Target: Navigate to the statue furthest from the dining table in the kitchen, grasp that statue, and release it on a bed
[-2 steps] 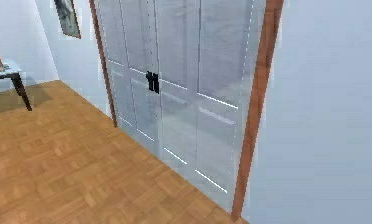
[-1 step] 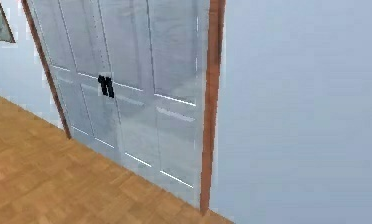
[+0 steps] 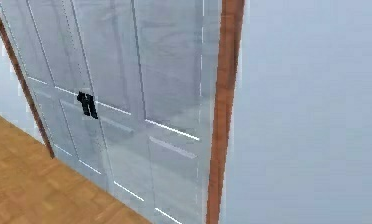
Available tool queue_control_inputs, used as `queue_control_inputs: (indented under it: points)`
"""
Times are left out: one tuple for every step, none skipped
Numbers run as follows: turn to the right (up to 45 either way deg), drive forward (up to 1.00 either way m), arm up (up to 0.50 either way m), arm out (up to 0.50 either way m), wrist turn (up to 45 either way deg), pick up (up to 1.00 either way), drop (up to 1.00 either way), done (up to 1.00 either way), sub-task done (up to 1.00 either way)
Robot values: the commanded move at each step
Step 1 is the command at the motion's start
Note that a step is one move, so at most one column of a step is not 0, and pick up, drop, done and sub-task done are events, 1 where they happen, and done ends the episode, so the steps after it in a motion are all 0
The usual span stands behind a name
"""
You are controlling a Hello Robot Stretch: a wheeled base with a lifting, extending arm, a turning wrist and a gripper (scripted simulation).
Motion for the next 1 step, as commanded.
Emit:
queue_control_inputs:
  points:
    - [-45.0, 0.0, 0.0, 0.0, 0.0, 0.0, 0.0, 0.0, 0.0]
